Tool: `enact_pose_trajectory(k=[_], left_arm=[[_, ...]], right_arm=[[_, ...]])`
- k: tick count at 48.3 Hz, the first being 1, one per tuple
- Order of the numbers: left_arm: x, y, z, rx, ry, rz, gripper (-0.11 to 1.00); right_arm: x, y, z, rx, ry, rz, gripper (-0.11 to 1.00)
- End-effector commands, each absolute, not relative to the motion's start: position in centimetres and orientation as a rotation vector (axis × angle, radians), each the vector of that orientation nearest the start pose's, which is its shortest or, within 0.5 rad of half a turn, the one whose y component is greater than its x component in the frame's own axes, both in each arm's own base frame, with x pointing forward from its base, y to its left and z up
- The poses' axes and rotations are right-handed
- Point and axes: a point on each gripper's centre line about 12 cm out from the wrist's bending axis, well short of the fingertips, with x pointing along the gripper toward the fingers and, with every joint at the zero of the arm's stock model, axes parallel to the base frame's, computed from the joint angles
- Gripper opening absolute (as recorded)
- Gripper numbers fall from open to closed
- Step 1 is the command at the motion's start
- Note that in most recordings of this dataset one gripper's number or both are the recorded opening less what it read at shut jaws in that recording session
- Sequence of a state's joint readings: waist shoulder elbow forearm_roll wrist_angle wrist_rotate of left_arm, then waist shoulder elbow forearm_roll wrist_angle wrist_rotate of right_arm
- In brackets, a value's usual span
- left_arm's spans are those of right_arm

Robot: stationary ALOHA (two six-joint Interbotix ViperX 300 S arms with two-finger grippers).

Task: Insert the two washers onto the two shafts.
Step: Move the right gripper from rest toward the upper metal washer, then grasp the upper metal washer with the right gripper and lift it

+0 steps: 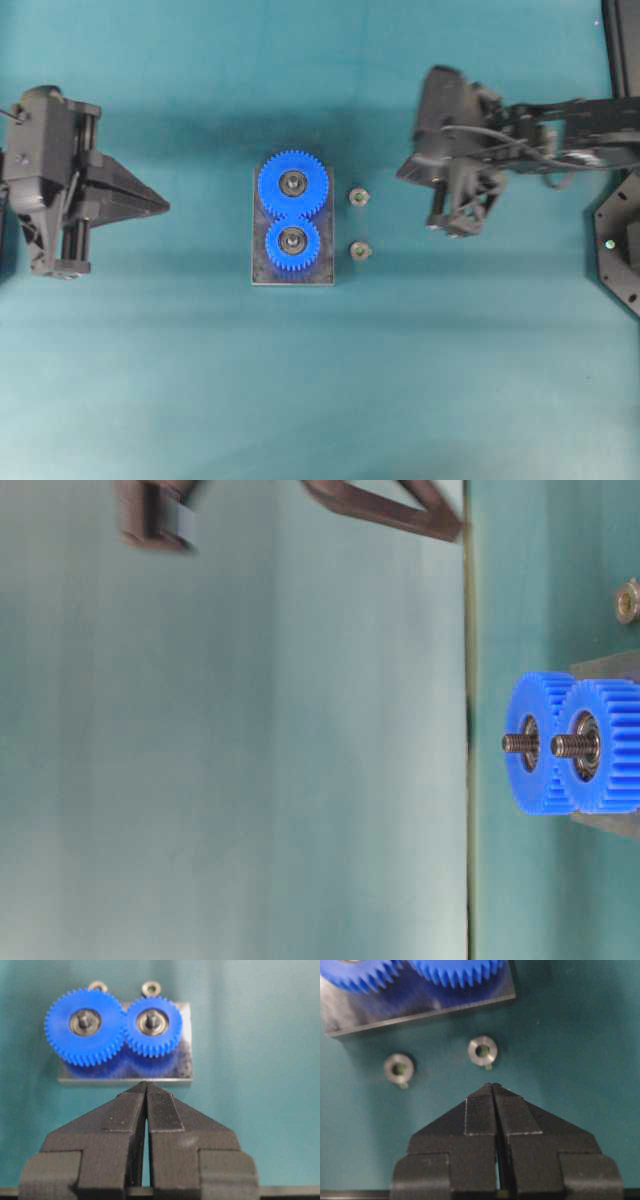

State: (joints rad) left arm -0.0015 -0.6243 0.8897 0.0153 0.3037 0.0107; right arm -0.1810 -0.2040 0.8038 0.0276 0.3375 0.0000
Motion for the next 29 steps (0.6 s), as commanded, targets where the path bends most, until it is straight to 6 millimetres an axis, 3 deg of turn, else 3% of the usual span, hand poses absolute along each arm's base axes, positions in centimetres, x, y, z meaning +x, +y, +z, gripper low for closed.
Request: enact_pose_trajectory(k=[1, 7, 10, 14, 21, 29], left_arm=[[26.7, 0.0, 27.5, 0.033, 0.535, -0.004, 0.01], [26.8, 0.0, 27.7, 0.03, 0.529, -0.004, 0.01], [26.8, 0.0, 27.8, 0.03, 0.526, -0.004, 0.01], [26.8, 0.0, 27.7, 0.031, 0.528, -0.004, 0.01], [26.8, 0.0, 27.6, 0.03, 0.531, -0.003, 0.01], [26.8, 0.0, 27.7, 0.027, 0.529, -0.003, 0.01]], right_arm=[[32.4, -5.9, 16.7, 0.083, 0.913, -0.16, 0.02], [33.5, -6.2, 15.2, 0.073, 0.938, -0.156, 0.03], [34.0, -6.3, 14.3, 0.076, 0.967, -0.155, 0.1], [34.7, -6.4, 13.5, 0.075, 0.989, -0.152, 0.28], [35.7, -6.8, 12.7, 0.072, 1.005, -0.153, 0.71], [36.0, -6.9, 11.9, 0.066, 1.024, -0.152, 0.67]])
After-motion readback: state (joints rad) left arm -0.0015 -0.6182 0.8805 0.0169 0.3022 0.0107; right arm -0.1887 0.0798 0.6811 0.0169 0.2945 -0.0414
